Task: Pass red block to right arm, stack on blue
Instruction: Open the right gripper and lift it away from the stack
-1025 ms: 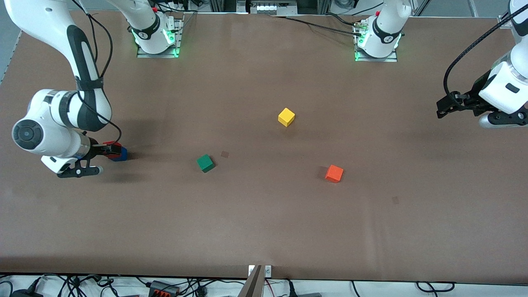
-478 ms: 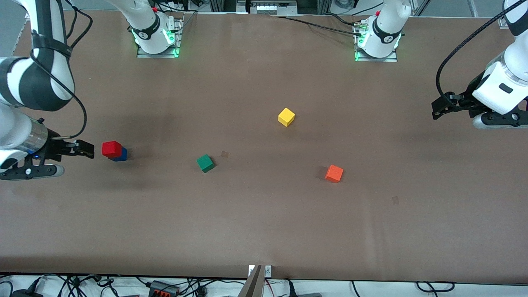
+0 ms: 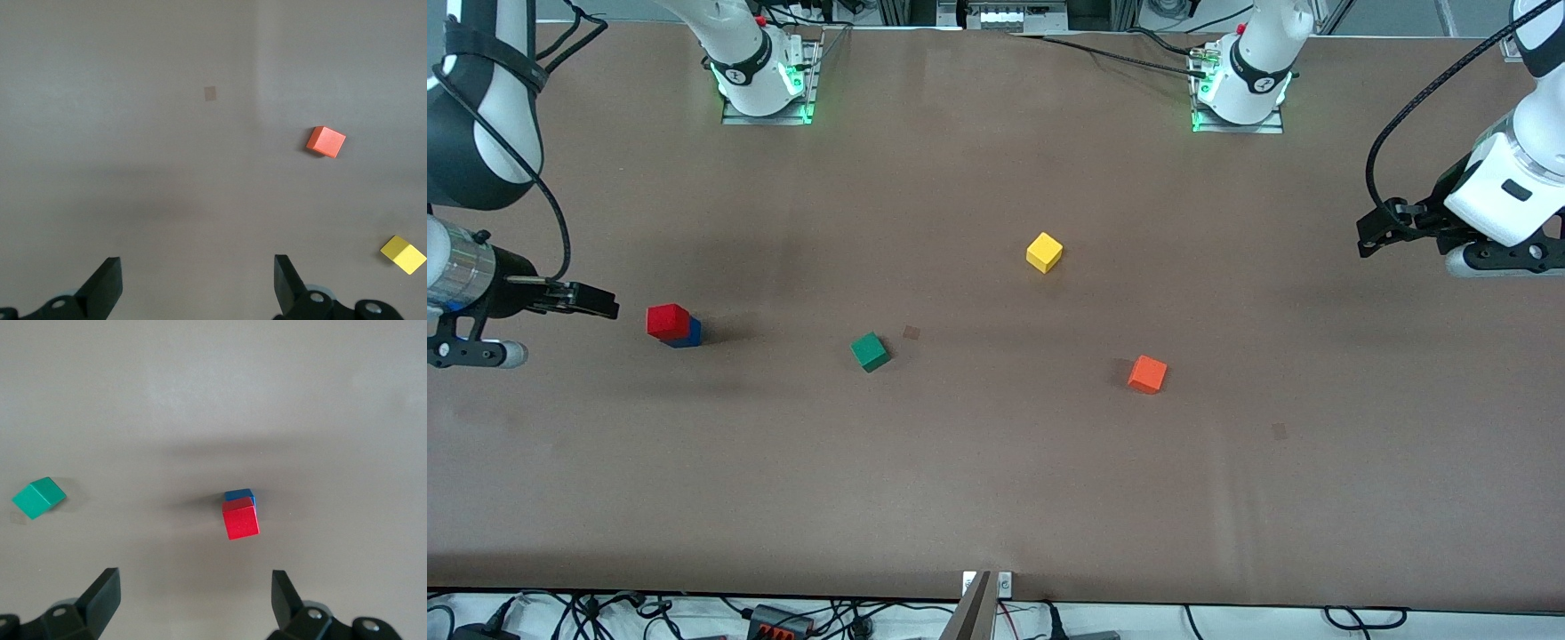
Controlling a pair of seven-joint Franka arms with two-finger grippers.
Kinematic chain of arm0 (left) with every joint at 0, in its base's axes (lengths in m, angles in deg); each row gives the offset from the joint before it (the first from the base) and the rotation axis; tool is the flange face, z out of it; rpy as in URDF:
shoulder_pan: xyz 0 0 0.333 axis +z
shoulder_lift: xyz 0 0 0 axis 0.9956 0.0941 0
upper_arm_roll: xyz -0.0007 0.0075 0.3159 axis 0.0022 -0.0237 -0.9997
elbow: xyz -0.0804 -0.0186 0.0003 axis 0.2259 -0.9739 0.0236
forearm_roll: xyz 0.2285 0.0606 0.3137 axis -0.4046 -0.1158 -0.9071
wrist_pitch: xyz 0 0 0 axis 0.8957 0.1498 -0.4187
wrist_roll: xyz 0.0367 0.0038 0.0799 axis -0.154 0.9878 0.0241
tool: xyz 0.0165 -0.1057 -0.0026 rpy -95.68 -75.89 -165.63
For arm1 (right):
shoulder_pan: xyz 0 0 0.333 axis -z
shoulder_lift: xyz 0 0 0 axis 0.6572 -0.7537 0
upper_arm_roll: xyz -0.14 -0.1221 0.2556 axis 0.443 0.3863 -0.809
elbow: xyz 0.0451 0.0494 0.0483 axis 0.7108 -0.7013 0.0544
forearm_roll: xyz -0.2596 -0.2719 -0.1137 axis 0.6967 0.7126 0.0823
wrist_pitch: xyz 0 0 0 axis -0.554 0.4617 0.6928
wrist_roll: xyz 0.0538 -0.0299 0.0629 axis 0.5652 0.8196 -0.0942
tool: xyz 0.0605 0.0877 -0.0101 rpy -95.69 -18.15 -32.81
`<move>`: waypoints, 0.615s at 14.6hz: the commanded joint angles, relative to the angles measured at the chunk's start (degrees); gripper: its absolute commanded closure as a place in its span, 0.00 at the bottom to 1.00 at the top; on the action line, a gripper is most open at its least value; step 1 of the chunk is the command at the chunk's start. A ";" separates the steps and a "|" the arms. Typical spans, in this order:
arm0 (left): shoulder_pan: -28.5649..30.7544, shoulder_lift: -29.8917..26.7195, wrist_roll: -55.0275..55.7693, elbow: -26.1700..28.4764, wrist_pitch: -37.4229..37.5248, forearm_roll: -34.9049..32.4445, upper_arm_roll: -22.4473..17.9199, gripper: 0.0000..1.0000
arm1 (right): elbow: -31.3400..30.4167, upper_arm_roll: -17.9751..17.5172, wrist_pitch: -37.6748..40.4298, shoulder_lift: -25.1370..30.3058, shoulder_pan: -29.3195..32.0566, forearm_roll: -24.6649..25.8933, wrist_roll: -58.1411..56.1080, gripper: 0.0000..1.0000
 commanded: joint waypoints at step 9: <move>-0.22 1.01 0.96 -2.08 1.50 -0.39 0.03 0.00 | 0.41 -2.04 1.70 3.92 2.26 -0.30 -1.14 0.00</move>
